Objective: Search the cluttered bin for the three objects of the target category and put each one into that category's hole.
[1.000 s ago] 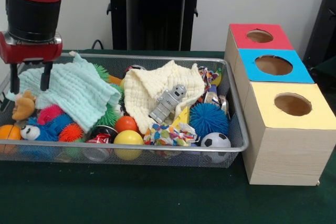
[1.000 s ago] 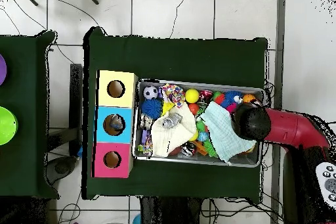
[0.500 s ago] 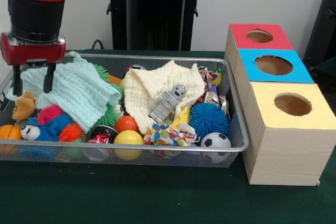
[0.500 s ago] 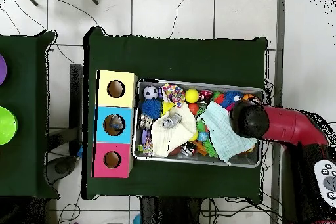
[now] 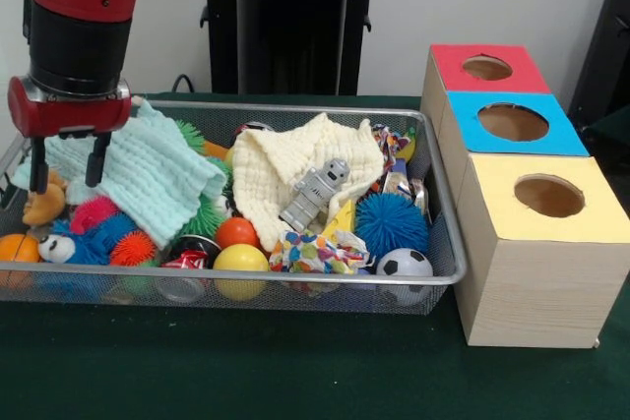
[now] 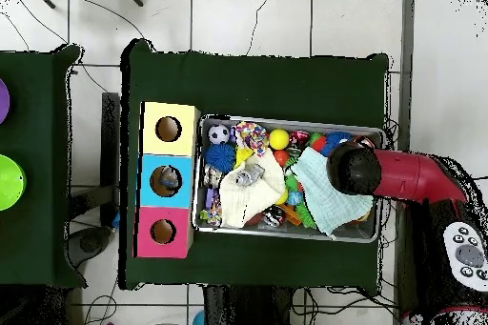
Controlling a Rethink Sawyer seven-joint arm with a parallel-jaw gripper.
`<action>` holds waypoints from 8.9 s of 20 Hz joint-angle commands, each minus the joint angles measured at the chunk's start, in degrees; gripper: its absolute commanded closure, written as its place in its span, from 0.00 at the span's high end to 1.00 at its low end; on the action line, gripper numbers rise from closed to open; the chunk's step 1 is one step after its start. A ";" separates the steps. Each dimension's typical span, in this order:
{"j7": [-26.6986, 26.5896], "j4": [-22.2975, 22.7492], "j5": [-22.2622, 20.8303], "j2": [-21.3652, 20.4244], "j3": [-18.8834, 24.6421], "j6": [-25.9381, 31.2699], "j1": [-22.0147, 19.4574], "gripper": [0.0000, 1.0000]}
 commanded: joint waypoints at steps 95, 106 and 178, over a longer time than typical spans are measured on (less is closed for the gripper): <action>4.08 11.88 18.87 0.12 9.14 2.04 -4.88 0.00; 4.03 12.75 17.49 0.54 12.03 -1.18 -6.92 1.00; -2.54 -1.66 2.53 8.07 7.63 6.51 -8.53 1.00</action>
